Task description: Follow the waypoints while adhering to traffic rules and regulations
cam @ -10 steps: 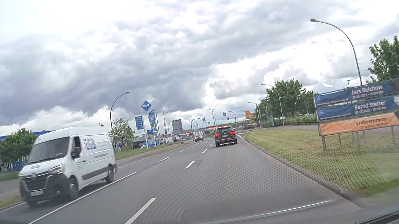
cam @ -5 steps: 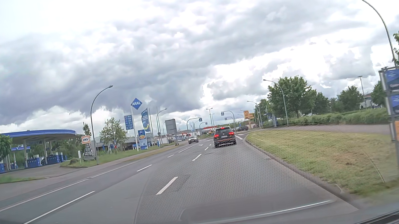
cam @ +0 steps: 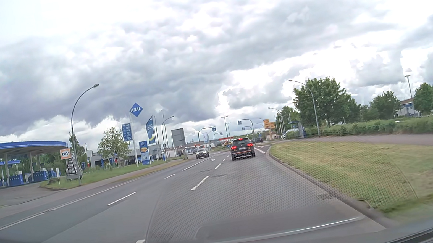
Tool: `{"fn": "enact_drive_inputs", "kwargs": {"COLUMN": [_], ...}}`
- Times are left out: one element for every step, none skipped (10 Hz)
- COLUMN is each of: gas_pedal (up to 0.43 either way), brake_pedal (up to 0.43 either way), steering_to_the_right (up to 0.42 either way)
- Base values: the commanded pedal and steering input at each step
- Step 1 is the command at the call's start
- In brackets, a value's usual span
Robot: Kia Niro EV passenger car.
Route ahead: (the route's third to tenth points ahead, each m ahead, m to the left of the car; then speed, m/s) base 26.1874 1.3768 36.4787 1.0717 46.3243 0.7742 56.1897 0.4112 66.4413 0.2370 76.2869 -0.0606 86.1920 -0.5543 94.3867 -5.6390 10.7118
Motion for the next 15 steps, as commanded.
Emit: {"fn": "enact_drive_inputs", "kwargs": {"gas_pedal": [0.039,0.02,0.02,0.0,0.0,0.0,0.0,0.0,0.0,0.0,0.0,0.0,0.0,0.008,0.008], "brake_pedal": [0.0,0.0,0.0,0.0,0.0,0.0,0.0,0.0,0.0,0.0,0.0,0.0,0.0,0.0,0.0], "steering_to_the_right": [0.0,0.0,0.0,0.0,0.0,0.0,0.0,0.0,-0.001,-0.002,-0.002,-0.002,-0.003,-0.004,-0.004]}}
